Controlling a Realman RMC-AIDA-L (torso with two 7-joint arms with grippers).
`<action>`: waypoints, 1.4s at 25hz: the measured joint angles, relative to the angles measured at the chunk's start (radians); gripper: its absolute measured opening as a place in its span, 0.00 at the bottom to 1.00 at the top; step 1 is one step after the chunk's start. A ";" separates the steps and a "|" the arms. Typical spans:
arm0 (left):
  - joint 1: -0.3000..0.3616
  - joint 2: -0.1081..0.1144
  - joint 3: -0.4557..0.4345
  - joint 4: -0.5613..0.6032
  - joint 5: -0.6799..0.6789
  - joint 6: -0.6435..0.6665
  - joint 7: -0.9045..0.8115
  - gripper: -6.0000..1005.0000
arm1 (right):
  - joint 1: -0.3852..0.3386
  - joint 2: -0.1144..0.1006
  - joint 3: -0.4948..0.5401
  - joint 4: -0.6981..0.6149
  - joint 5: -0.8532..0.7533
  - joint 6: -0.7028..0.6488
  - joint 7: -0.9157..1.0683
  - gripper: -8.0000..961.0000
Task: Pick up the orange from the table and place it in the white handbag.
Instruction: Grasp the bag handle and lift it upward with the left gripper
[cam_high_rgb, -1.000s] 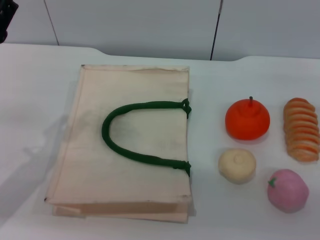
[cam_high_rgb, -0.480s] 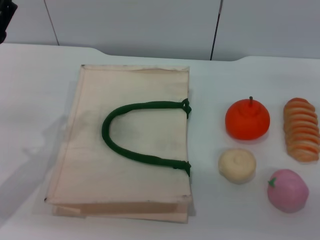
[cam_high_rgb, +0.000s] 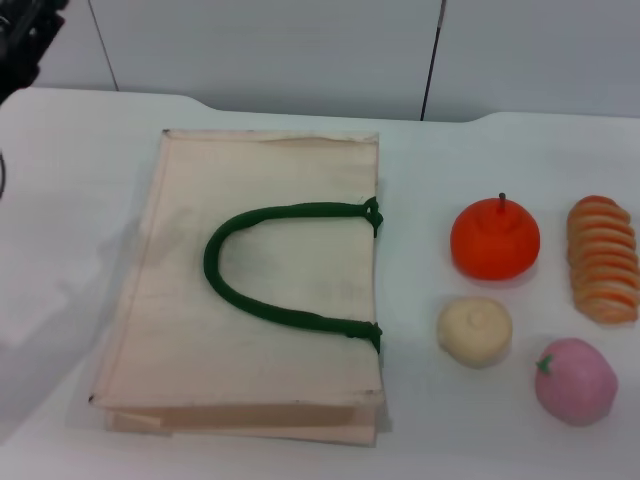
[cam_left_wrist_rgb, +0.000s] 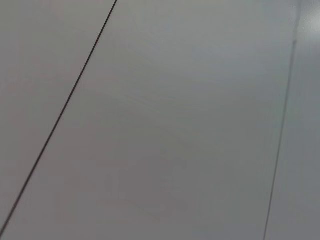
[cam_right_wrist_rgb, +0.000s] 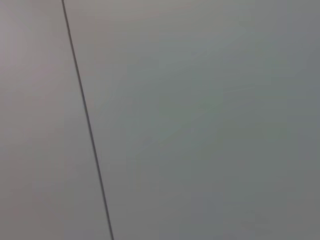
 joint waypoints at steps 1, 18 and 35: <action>-0.007 0.001 0.000 -0.011 0.016 -0.015 -0.030 0.57 | 0.000 0.000 0.000 0.000 0.000 -0.003 0.000 0.80; -0.215 -0.001 0.000 -0.312 0.594 -0.220 -0.663 0.57 | 0.000 -0.001 -0.001 -0.001 0.000 -0.020 0.001 0.80; -0.374 -0.008 0.000 -0.408 1.059 -0.274 -0.864 0.55 | -0.004 -0.002 -0.001 -0.002 0.000 -0.033 0.002 0.80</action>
